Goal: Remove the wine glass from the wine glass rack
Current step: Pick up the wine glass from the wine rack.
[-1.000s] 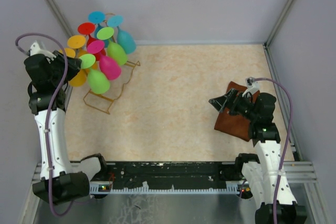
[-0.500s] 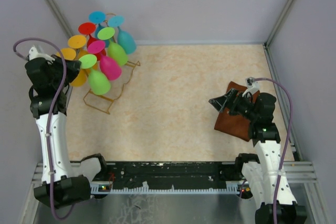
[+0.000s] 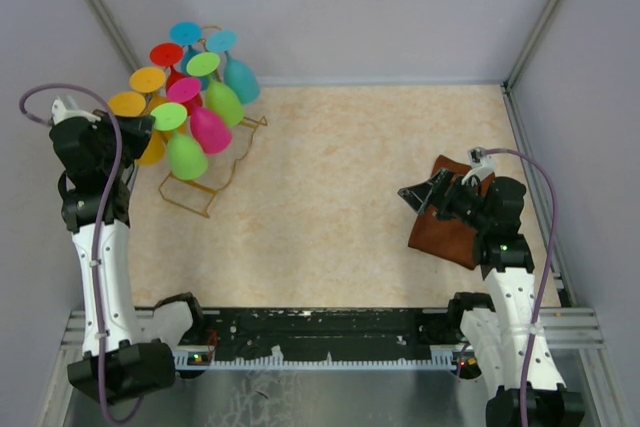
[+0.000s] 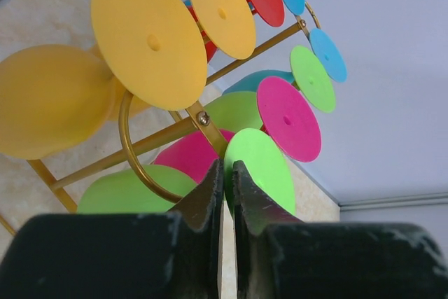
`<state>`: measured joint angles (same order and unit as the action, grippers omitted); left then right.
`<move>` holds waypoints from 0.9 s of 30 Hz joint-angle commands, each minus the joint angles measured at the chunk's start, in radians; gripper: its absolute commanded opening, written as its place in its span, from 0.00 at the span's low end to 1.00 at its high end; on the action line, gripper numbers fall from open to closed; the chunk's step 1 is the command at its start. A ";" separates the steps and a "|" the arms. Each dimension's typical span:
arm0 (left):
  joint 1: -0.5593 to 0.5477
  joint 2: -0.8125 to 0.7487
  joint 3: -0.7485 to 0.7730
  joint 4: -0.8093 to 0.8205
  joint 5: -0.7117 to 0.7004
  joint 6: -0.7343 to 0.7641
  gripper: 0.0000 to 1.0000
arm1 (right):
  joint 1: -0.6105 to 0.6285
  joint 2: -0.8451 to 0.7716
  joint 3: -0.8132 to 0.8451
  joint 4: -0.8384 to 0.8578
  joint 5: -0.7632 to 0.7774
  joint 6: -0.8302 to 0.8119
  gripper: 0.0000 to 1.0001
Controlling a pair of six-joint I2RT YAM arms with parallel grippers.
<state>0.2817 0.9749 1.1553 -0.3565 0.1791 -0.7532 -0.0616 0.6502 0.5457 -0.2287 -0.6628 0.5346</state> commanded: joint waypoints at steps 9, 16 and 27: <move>0.007 -0.048 -0.064 0.047 0.030 -0.115 0.01 | 0.000 -0.006 0.046 0.025 0.005 -0.006 0.99; 0.007 -0.086 -0.107 0.116 0.071 -0.161 0.00 | 0.000 -0.009 0.048 0.026 0.001 -0.005 0.99; 0.007 -0.093 -0.098 0.106 0.111 -0.180 0.00 | 0.000 -0.008 0.048 0.027 0.003 -0.003 0.99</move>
<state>0.2836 0.8936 1.0603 -0.2676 0.2623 -0.9245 -0.0616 0.6498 0.5457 -0.2321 -0.6571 0.5346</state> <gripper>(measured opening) 0.039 0.991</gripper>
